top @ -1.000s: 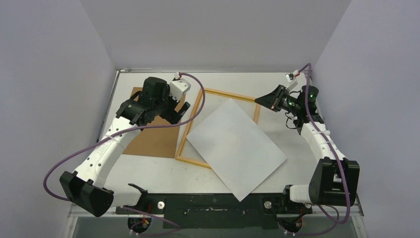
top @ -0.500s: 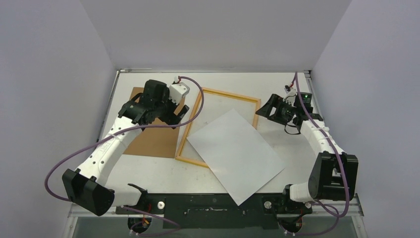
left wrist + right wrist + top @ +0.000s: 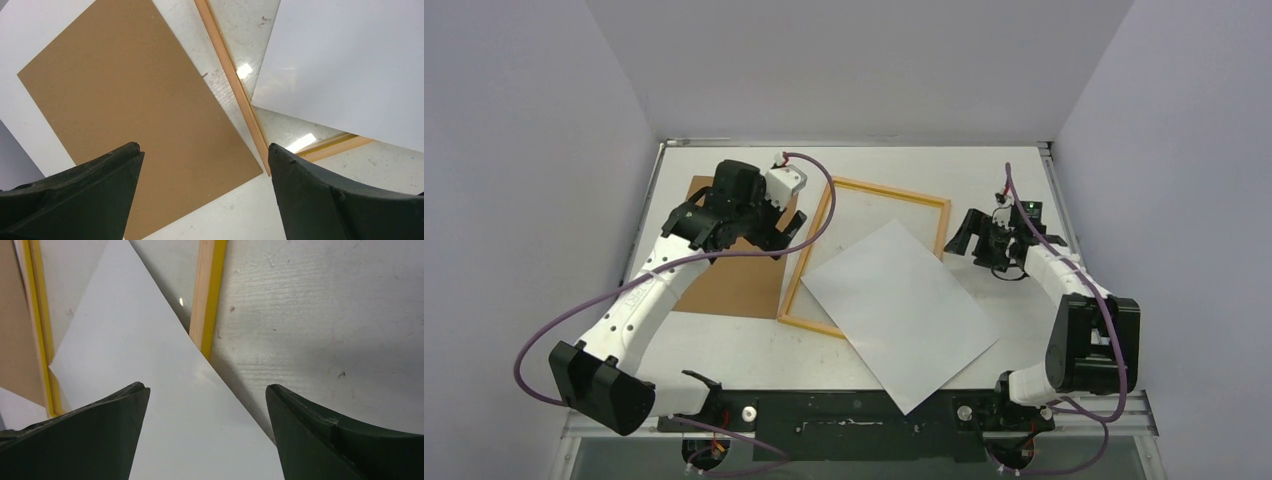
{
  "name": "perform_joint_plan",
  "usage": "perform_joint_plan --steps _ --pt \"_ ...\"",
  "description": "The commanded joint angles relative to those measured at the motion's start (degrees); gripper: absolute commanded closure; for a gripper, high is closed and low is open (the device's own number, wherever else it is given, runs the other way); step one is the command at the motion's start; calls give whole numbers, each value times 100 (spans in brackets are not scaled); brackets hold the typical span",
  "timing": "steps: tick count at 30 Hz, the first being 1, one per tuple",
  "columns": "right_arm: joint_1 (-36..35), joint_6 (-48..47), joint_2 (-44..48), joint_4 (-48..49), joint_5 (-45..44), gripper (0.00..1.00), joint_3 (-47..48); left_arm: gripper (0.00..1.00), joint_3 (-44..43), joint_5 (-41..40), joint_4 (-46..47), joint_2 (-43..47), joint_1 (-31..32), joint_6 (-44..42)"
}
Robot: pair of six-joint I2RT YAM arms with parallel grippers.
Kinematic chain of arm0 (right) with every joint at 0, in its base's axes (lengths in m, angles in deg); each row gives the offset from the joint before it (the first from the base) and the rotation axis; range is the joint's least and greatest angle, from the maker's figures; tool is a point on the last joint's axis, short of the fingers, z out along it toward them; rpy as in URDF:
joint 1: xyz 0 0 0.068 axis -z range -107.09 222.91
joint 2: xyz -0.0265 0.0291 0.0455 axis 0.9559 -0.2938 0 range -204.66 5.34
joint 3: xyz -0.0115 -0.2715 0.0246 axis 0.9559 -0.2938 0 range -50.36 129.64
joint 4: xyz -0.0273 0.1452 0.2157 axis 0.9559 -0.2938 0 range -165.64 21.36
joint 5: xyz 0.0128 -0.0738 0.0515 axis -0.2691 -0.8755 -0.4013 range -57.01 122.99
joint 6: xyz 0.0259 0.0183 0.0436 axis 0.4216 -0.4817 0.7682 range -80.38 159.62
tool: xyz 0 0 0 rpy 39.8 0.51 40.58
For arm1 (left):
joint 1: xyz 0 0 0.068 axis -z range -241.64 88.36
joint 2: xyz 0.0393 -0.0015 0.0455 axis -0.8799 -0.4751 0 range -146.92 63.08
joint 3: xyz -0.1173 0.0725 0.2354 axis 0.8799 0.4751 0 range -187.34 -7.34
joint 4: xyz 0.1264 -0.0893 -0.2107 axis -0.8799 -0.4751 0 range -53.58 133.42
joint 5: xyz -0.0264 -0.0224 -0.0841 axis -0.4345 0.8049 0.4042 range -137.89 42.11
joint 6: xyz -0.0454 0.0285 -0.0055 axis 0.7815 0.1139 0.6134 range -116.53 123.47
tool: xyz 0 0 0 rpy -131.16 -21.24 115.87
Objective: Put the photo into the frame
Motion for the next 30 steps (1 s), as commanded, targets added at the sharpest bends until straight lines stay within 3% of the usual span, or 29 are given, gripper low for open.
perform_joint_plan --steps 1,5,11,23,30 --pt "293 1017 447 739 106 10 337 4 -359 209 59 46 -44 117" --pt "541 943 18 324 147 10 785 4 -236 303 137 85 -61 151" --pt "376 250 -685 -341 -71 6 750 4 -28 363 338 183 -146 146" --pt "63 216 -1311 -225 899 6 352 4 -71 506 463 130 -246 236" --pt "-78 201 -1094 -339 1244 2 146 4 78 569 610 234 -362 176"
